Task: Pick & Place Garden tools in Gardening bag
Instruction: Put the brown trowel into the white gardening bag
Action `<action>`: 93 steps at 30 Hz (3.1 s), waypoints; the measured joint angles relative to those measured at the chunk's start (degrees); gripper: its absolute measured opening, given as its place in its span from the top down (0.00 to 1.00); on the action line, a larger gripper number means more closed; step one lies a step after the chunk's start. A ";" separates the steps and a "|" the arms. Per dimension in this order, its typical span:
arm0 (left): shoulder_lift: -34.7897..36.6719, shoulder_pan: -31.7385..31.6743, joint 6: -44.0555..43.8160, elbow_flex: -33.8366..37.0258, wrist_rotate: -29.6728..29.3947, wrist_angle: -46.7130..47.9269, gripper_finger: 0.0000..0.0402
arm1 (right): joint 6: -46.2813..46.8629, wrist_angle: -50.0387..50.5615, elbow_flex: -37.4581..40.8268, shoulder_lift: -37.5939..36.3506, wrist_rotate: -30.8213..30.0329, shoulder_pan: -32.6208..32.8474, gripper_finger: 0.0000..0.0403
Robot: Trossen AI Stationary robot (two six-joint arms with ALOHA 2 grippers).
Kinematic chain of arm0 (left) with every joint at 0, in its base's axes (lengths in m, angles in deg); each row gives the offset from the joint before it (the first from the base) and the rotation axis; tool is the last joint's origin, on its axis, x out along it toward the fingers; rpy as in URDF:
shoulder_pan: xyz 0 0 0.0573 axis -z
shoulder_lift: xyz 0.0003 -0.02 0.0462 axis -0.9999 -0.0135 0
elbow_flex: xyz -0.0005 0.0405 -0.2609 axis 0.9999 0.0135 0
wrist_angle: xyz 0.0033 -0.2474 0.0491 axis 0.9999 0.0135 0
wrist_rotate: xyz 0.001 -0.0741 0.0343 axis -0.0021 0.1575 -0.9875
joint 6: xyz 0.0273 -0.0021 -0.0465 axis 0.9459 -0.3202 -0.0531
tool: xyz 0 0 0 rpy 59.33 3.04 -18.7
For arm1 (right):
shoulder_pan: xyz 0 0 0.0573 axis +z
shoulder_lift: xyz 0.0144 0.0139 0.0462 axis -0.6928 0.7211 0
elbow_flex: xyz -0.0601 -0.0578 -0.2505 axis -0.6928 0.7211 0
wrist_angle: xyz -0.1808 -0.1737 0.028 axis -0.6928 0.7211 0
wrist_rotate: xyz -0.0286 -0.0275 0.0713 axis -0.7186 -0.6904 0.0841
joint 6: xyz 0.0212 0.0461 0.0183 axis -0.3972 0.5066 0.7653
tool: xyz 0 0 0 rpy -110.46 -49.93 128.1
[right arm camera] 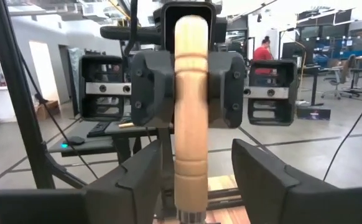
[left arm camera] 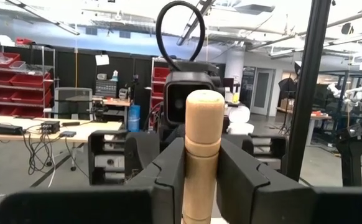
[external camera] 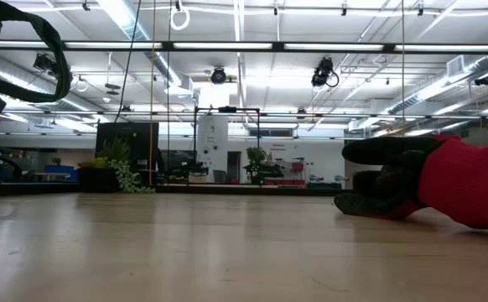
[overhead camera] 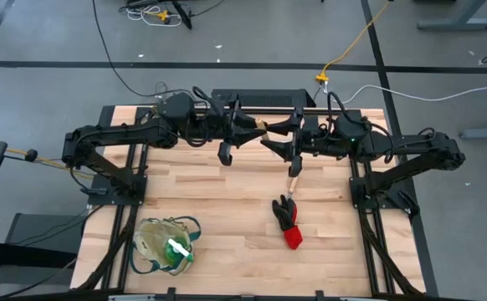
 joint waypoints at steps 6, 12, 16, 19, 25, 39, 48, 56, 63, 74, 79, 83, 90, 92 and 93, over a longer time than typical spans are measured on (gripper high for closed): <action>0.18 0.00 -0.02 0.00 0.01 1.18 0.80 | -0.01 1.68 0.00 -1.31 -0.02 0.00 0.51; 1.82 -0.24 0.44 0.09 0.00 3.76 0.80 | -0.02 4.44 0.00 -3.38 -0.02 0.00 0.54; 3.88 -0.22 1.11 0.07 -0.41 6.13 0.80 | -0.02 6.85 0.00 -5.13 -0.04 0.00 0.57; 5.28 -0.23 2.20 0.07 -0.65 8.44 0.81 | -0.02 7.92 0.00 -6.17 -0.04 0.00 0.61; 7.84 -0.22 2.58 -0.02 -1.68 12.92 0.80 | -0.05 9.03 0.00 -7.26 -0.07 -0.01 0.72; 14.88 -0.22 4.14 0.09 -2.19 22.56 0.81 | -0.13 9.96 0.00 -7.39 -0.05 0.00 0.99; 19.09 -0.14 4.56 -0.10 -2.18 26.68 0.81 | -0.06 12.88 0.00 -7.39 -0.04 0.00 1.00; 24.16 -0.15 4.79 0.00 -4.19 35.61 0.81 | -0.08 18.37 0.02 -9.26 -0.05 -0.01 1.00; 27.10 -0.13 3.95 -0.01 -4.32 41.66 0.81 | -0.07 24.74 0.02 -13.76 -1.95 -0.04 1.00; 30.20 -0.13 0.96 0.00 -0.93 47.41 0.81 | 0.26 29.58 0.02 -20.47 -7.13 -0.07 1.00; 30.60 -0.13 1.00 0.00 -0.04 49.22 0.81 | 1.56 29.71 0.02 -20.94 -7.56 -0.13 1.00; 30.63 -0.13 0.98 0.00 1.55 48.97 0.81 | 1.58 29.69 0.02 -20.82 -7.55 -0.13 1.00; 30.40 3.32 -0.09 0.00 4.08 49.30 0.81 | 2.81 29.67 0.02 -20.32 -7.55 -0.13 1.00; 30.42 5.02 -0.10 0.00 4.08 49.33 0.81 | 3.00 29.65 0.02 -20.16 -7.54 -0.13 1.00; 30.42 5.96 -0.10 0.00 4.07 49.36 0.81 | 3.01 29.67 0.02 -20.03 -7.55 -0.13 1.00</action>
